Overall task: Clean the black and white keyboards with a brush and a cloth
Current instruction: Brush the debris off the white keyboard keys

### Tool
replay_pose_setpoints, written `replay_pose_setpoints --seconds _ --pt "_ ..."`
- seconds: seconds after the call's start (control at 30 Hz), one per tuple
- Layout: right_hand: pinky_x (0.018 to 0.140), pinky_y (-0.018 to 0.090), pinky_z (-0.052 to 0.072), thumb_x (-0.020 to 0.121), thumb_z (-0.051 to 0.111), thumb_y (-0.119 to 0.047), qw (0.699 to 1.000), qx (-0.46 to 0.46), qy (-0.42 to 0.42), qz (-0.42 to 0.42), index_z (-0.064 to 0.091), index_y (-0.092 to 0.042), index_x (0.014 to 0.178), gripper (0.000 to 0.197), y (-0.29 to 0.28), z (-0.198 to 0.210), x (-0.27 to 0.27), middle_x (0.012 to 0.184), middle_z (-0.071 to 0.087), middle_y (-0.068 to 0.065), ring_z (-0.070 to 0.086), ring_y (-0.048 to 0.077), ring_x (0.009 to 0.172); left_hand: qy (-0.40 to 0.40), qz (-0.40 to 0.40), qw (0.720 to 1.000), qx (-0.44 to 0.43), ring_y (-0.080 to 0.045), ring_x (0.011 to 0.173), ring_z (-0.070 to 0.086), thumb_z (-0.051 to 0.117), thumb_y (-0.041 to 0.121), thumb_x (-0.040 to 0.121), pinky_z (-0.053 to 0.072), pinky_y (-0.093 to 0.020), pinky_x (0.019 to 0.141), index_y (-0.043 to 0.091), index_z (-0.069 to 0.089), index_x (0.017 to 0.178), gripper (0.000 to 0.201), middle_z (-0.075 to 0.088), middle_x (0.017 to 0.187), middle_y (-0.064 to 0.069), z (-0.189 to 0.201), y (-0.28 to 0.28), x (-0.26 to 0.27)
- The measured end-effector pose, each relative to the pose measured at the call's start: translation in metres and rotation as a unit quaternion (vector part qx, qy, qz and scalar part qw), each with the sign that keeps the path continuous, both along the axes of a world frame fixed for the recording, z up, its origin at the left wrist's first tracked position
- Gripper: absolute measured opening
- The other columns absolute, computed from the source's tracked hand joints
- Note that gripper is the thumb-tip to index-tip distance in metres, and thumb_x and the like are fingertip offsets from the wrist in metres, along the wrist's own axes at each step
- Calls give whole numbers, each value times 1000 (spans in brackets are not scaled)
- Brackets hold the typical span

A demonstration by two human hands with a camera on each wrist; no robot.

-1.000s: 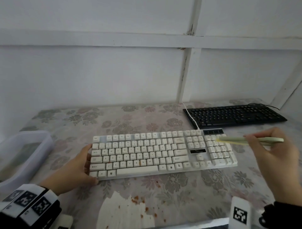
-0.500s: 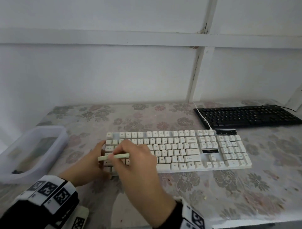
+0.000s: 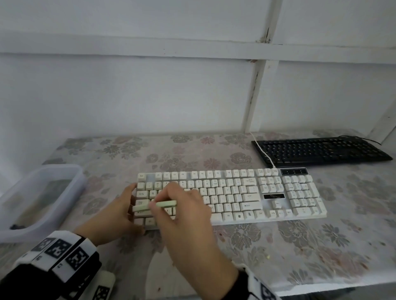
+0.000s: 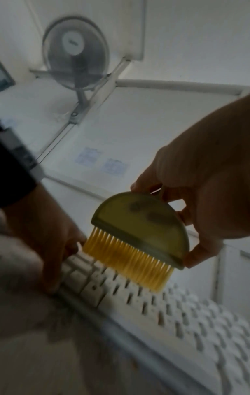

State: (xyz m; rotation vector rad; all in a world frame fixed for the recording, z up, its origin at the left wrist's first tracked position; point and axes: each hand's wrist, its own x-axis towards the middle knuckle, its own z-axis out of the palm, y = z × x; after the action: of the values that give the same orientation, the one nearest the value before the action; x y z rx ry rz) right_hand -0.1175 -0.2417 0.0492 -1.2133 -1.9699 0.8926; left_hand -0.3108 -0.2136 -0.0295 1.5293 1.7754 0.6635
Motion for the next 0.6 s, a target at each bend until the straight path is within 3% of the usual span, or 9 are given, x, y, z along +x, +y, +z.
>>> replay_pose_setpoints --seconds 0.1,0.2,0.27,0.37,0.47,0.6 --pt "94 37 29 93 52 -32 998 11 -54 -31 54 -30 95 3 6 -12 3 88 56 -17 41 11 97 10 -6 1000 -16 -6 88 62 83 -1 62 50 -15 67 30 18 142 108 58 105 12 1 0 -1" --pt "99 39 28 94 51 -32 992 26 -71 -102 48 -33 88 7 14 -14 28 79 52 -20 40 8 91 7 -5 1000 -21 -4 86 63 82 -4 62 49 -12 65 31 17 140 108 59 103 12 2 -1 -2" --pt "101 41 30 93 54 -30 990 59 -37 -126 47 -34 84 12 17 -12 37 77 53 -19 41 7 89 8 -7 1000 -20 0 85 62 82 -5 62 47 -9 64 30 18 141 107 58 103 13 4 -1 0" --pt "95 40 38 90 60 -29 996 32 42 -70 54 -33 82 11 13 -11 28 80 54 -24 47 5 92 3 -7 1000 -20 4 85 62 82 -5 62 46 -7 65 31 18 139 106 57 103 17 4 0 0" --pt "92 42 41 89 61 -31 997 25 46 -48 54 -33 84 9 11 -22 21 81 52 -29 48 4 89 5 -9 1000 -17 4 90 59 83 -3 61 45 -6 67 32 17 139 108 55 106 20 4 -1 0" --pt "89 47 44 88 62 -25 992 45 24 -115 51 -35 79 17 20 -30 44 74 52 -18 48 9 83 -15 -10 1000 -16 5 87 63 80 -12 61 48 -8 66 32 20 138 106 60 106 14 3 -1 -1"
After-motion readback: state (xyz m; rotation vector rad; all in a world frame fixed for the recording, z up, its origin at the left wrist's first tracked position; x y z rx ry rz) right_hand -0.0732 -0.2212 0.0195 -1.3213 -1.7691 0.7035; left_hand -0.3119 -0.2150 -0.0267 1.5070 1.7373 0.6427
